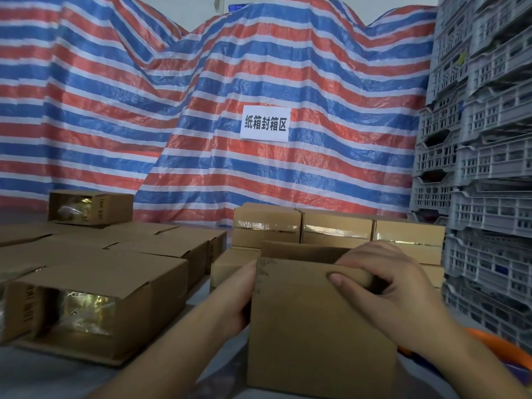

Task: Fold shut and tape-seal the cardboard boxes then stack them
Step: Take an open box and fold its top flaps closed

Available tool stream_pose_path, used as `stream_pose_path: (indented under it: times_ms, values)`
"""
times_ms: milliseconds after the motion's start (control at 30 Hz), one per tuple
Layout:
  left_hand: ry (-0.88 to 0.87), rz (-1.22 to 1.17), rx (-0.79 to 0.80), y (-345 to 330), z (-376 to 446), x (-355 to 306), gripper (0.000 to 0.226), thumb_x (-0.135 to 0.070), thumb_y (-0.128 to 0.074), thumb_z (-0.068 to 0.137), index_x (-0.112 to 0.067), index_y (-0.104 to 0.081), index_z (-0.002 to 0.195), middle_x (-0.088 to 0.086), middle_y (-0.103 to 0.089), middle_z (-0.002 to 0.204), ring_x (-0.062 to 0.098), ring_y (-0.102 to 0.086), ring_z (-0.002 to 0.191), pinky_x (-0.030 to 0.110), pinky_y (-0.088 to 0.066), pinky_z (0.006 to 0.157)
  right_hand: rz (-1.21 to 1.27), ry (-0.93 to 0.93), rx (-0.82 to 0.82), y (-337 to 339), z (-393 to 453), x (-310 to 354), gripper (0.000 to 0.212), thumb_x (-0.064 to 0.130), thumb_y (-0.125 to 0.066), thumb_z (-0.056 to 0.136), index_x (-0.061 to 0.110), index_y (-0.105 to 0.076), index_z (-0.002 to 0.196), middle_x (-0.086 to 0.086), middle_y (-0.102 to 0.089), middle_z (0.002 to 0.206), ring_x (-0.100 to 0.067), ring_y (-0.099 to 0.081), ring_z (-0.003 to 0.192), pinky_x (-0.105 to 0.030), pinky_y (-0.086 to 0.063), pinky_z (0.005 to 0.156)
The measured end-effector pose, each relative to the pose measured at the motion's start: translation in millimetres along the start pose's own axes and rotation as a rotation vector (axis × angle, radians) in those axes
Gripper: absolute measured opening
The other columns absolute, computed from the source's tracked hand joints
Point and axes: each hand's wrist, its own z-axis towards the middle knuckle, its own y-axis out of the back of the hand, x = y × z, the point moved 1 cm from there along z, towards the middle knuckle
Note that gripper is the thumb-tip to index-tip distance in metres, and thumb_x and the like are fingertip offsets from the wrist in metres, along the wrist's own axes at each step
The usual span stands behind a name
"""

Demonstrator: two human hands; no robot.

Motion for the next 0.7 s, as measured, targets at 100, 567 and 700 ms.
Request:
stream_pose_path:
  times_ms: [100,567,700]
  values:
    - [-0.004,-0.011,-0.005,3,3,1,0.031,-0.041,-0.070,0.066,-0.013,-0.073,0.078,0.006,-0.071,0.071,0.016,-0.070,0.061,0.023,-0.052,0.051,0.411,-0.376,-0.260,2,1,-13,0.020,0.045,-0.057,0.095,0.035,-0.071,0.105,0.018,-0.071,0.111,-0.001,-0.062,0.110,-0.018,-0.044,0.099]
    - [-0.239,0.122,-0.225,7,5,-1,0.011,-0.006,-0.056,0.095,-0.011,-0.062,0.102,0.017,-0.067,0.095,0.026,-0.061,0.070,0.035,-0.049,0.057,1.267,-1.137,-0.033,-12,-22,-40,0.054,0.055,-0.062,0.086,0.009,-0.076,0.111,-0.017,-0.075,0.100,-0.029,-0.073,0.084,-0.035,-0.059,0.070]
    - [-0.214,0.117,-0.196,8,9,0,0.020,-0.013,-0.058,0.094,-0.023,-0.073,0.102,0.008,-0.075,0.094,0.026,-0.072,0.082,0.036,-0.056,0.065,1.278,-1.161,-0.020,-15,-24,-42,0.056,0.057,-0.062,0.085,0.010,-0.076,0.112,-0.018,-0.075,0.103,-0.030,-0.074,0.084,-0.034,-0.060,0.066]
